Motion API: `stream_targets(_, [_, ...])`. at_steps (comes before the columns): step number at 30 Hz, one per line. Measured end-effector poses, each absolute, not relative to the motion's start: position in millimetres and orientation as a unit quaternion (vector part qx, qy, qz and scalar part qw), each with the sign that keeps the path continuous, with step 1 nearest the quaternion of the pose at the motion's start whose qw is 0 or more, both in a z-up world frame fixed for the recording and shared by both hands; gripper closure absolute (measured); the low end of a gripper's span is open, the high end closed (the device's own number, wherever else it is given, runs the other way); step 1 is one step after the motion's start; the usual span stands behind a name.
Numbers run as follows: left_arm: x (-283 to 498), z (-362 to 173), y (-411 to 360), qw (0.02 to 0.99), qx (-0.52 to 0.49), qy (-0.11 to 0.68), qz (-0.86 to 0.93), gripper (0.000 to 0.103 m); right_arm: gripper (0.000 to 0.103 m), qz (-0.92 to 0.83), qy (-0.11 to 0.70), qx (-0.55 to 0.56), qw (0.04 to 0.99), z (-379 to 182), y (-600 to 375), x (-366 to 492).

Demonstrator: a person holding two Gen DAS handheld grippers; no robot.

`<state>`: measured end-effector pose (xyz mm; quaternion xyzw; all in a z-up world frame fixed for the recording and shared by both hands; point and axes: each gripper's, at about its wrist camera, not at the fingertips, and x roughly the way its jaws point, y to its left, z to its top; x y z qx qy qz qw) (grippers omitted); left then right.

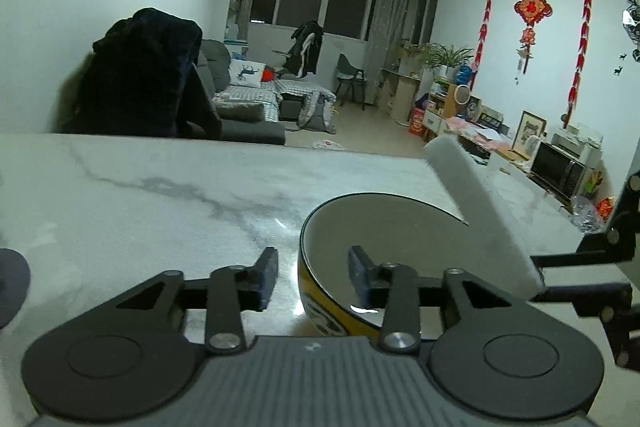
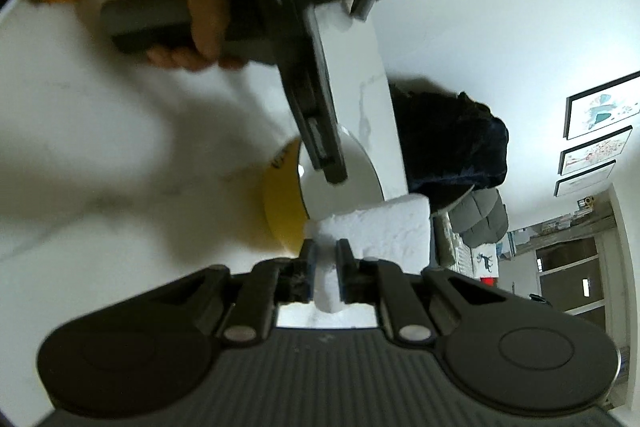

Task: Clean bowl
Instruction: 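Hold the bowl tilted with the left tool while the right tool scrubs inside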

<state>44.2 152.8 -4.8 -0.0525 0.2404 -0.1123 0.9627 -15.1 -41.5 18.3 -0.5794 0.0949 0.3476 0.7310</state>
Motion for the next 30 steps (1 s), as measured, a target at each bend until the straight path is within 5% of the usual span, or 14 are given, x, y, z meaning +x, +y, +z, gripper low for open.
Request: stream_targets(30, [35,-6,146,0.963,-0.032,0.231,-0.136,0.057,0.094,0.333,0.12,-0.597,0.72,10,-32,4])
